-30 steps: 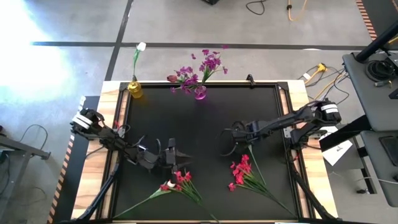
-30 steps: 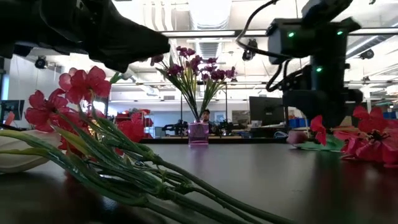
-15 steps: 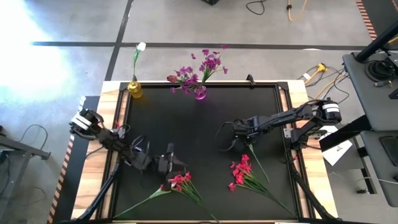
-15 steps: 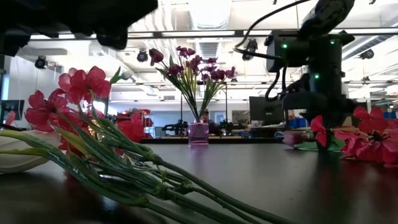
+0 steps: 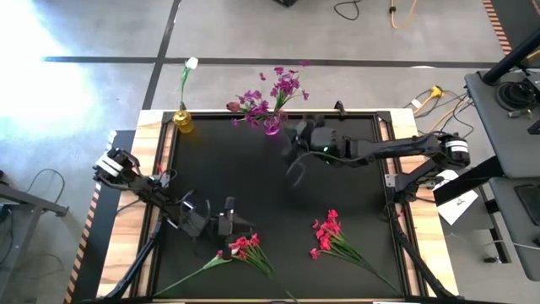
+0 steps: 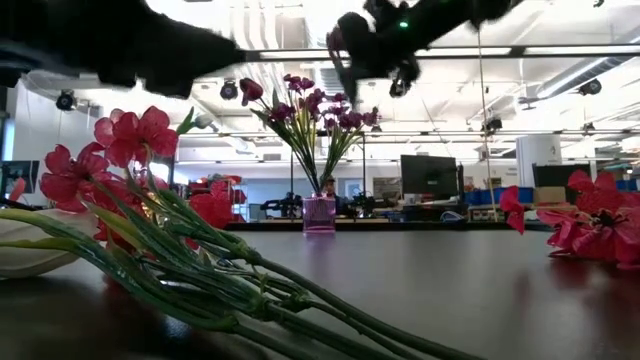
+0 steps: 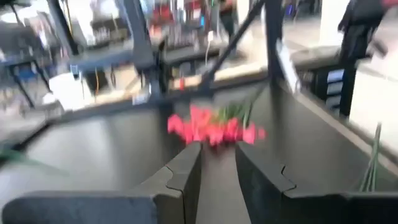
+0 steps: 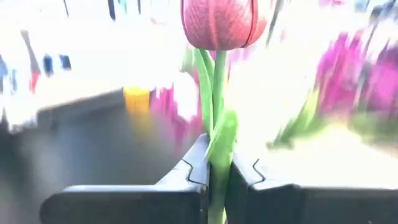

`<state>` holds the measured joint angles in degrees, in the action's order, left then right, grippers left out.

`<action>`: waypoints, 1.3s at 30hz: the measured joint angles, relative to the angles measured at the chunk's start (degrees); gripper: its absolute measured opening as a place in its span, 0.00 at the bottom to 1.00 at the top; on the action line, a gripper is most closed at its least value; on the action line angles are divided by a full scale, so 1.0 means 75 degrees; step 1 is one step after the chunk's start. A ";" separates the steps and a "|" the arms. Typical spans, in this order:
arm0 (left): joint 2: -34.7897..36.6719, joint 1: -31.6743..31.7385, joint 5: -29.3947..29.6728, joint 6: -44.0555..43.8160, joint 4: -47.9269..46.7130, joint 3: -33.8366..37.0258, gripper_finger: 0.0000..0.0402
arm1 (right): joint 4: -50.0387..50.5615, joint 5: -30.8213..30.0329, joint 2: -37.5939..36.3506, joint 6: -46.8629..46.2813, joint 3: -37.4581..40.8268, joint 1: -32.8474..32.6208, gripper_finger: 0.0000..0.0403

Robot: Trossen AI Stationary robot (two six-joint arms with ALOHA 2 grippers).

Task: Sort flowers into vase by color
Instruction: Put the red tulip into the purple vase

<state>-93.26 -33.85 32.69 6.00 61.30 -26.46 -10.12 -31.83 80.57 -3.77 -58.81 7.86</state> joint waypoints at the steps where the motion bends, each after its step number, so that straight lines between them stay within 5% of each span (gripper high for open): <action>1: 0.0055 0.0000 0.0073 -0.0186 -0.0318 0.0004 0.21 | -0.1199 0.0044 0.0082 0.0505 0.0151 0.0104 0.03; 5: 0.0435 -0.0017 0.0448 -0.0830 -0.1167 -0.0002 0.21 | -0.5020 0.0243 0.0640 0.1910 0.0583 0.0582 0.03; 9: 0.0705 -0.0067 0.0485 -0.1149 -0.1636 -0.0002 0.21 | -0.6503 0.0320 0.1229 0.1869 0.0570 0.1151 0.03; 17: 0.0714 -0.0099 0.0567 -0.1301 -0.1881 -0.0002 0.21 | -0.6517 0.0496 0.2383 0.1227 -0.0297 0.1871 0.03; 25: 0.0712 -0.0169 0.0579 -0.1837 -0.2311 0.0001 0.21 | -0.5094 0.0447 0.2050 0.1179 -0.1195 0.1931 0.03; 39: 0.1058 -0.0187 0.0582 -0.1668 -0.2711 0.0001 0.21 | -0.4632 0.0442 0.2529 0.0477 -0.1037 0.2127 0.03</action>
<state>-85.33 -35.24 37.06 -6.51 40.96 -26.46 -44.86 -28.52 99.55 -0.20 -66.59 23.81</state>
